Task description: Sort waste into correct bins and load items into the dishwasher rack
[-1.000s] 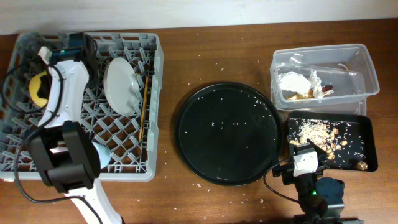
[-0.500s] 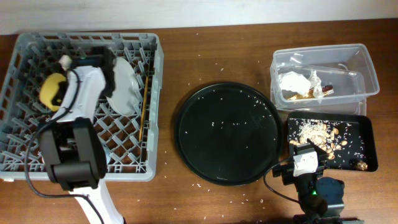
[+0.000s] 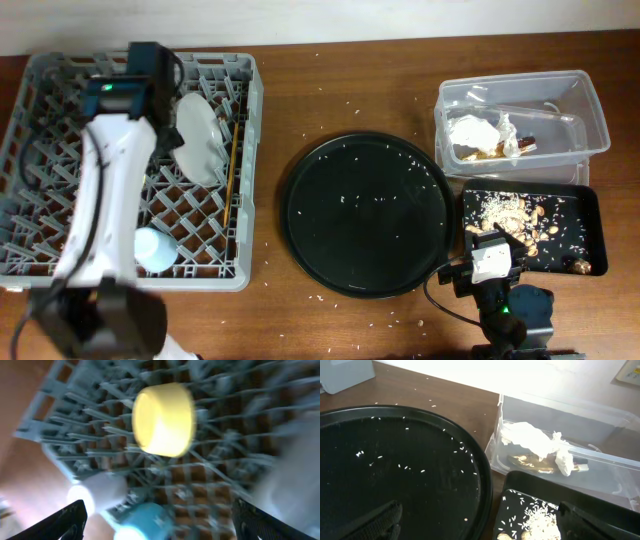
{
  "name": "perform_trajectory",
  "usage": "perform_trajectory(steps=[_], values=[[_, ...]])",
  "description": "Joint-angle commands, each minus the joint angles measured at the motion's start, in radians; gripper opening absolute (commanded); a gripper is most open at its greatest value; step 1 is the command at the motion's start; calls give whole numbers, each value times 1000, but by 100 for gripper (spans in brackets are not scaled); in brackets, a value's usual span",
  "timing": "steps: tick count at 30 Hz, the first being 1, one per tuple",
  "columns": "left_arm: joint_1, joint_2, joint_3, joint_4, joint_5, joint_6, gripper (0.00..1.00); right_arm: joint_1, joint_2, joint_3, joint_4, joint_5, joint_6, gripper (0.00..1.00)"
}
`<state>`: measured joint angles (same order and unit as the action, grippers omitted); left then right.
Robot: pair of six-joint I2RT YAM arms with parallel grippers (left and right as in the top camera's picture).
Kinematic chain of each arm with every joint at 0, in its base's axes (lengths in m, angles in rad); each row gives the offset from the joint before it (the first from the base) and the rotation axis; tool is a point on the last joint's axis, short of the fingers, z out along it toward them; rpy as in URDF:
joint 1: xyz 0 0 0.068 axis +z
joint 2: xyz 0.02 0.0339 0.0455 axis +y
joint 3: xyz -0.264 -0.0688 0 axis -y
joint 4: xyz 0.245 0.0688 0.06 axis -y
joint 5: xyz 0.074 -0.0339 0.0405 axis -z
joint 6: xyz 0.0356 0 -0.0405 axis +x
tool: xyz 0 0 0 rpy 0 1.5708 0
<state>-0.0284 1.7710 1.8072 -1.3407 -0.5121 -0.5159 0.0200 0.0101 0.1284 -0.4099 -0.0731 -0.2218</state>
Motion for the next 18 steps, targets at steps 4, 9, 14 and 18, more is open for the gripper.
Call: perform_trajectory(steps=[4,9,14,18], values=[[-129,-182,23,10,583,334,65,-7,-6,-9,6,-5,-6,98],[-410,-317,23,19,471,348,99,-7,-6,-9,6,-5,-6,98],[-567,-346,23,-20,478,346,99,-7,-6,-9,6,-5,-6,98],[-561,-348,23,-38,416,353,99,-7,-6,-9,6,-5,-6,98]])
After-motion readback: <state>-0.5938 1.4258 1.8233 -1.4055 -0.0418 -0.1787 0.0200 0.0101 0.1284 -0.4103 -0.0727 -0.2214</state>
